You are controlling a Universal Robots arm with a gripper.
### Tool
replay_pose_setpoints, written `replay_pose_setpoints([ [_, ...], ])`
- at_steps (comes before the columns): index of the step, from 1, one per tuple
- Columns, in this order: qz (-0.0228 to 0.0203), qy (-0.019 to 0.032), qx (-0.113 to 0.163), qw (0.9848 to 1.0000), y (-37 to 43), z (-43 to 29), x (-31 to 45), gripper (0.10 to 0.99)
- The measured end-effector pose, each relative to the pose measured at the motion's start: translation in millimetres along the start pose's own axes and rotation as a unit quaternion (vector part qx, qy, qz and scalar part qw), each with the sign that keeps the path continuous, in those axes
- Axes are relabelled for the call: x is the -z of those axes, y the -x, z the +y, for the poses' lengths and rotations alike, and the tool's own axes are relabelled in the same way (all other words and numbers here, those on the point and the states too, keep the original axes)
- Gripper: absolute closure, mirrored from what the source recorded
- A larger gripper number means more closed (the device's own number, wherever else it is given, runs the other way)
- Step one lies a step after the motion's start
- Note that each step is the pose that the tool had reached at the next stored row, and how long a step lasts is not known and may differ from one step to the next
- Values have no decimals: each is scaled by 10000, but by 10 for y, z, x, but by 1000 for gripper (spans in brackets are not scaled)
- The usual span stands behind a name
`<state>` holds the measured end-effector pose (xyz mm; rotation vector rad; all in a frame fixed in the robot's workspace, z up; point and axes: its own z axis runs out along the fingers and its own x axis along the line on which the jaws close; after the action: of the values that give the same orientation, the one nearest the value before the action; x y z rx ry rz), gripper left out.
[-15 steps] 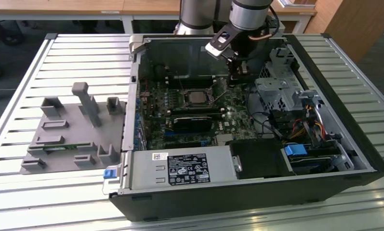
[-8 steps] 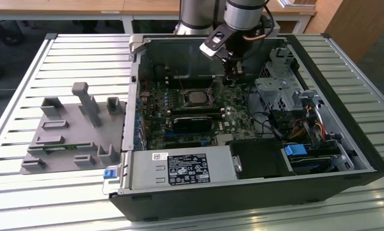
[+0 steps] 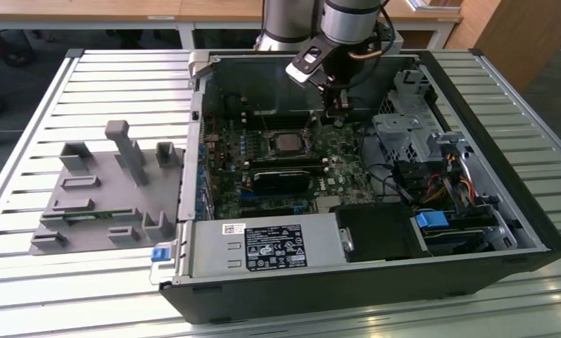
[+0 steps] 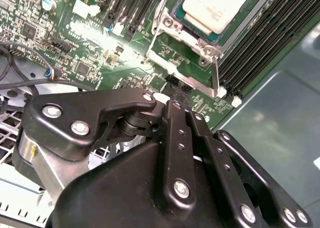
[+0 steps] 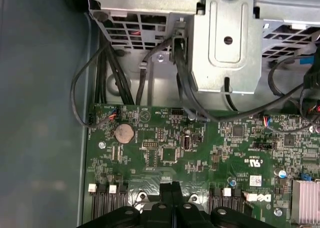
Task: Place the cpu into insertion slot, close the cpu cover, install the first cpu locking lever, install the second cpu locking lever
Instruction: 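Close the cpu cover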
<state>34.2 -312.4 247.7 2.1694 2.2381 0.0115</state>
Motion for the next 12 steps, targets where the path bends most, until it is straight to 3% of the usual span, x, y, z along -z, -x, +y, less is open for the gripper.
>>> replay_pose_setpoints([
  [12, 0, 0, 0, 10000, -4, -132, 3, 980],
])
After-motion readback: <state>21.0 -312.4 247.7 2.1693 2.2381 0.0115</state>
